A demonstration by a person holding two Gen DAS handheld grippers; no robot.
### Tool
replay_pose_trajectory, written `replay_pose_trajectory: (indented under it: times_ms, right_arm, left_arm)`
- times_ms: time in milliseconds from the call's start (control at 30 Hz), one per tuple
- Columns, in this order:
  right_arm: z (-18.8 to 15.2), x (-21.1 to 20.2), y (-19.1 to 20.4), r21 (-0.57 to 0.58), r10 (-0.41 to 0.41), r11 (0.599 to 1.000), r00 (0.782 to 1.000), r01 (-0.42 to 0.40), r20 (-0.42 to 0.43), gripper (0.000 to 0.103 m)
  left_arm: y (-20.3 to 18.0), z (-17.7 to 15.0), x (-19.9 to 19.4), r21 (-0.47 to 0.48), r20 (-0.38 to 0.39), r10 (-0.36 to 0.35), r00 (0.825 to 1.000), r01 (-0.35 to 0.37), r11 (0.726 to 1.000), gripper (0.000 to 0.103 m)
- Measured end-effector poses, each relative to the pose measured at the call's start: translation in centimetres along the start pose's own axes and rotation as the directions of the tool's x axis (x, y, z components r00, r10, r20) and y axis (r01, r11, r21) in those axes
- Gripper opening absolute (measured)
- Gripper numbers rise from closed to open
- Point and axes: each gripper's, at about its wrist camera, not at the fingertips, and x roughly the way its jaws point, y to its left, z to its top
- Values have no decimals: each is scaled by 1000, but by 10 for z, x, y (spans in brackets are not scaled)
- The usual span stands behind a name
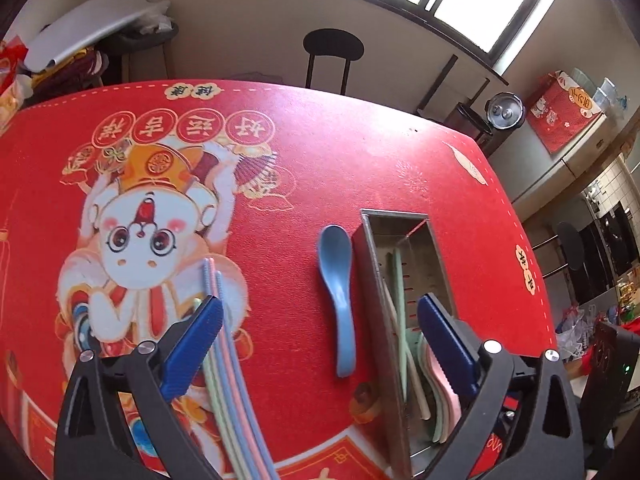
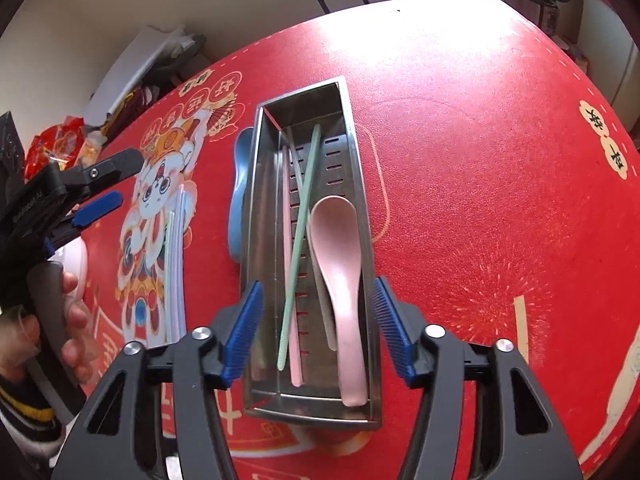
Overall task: Organize utensils
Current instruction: 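Raise both open tools from the tray back toward the remaining utensils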
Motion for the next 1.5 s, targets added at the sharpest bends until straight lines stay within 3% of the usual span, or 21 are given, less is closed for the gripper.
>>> replay_pose_trajectory:
  times_ms: [167, 267, 300, 333, 467, 633, 800, 1067, 1500]
  right_arm:
    - [3, 1, 21, -33, 10, 999, 1000, -10, 0, 65]
    - [6, 3, 35, -60, 6, 998, 1000, -5, 1, 75]
    - [7, 4, 40, -69, 2, 998, 1000, -2, 3, 87]
    - [8, 5, 44, -77, -4, 997, 1000, 4, 6, 88]
    - [12, 11, 62, -109, -8, 994, 1000, 9, 6, 88]
    - [17, 17, 77, -125, -33, 992, 999, 34, 9, 88]
    - [17, 23, 85, -145, -70, 987, 998, 70, 9, 88]
    - [15, 32, 85, -143, -67, 988, 997, 61, -40, 88]
    - [13, 34, 84, -151, -77, 986, 996, 70, -42, 88]
  left_arm:
    - [39, -9, -18, 17, 3, 86, 996, -86, 996, 97]
    - [62, -19, -27, 16, 8, 123, 992, -123, 992, 97]
    - [70, -23, -30, 14, 12, 131, 991, -131, 991, 97]
    - [76, -26, -32, 12, 14, 138, 990, -138, 990, 97]
    - [95, -43, -33, 7, -1, 171, 985, -171, 985, 97]
    - [105, -67, -15, -6, -77, 151, 986, -152, 988, 97]
    - [102, -88, 8, 36, -146, 184, 972, -181, 983, 97]
    - [96, -95, 26, 80, -171, 235, 957, -224, 971, 97]
    - [92, -95, 30, 77, -167, 234, 958, -224, 972, 98]
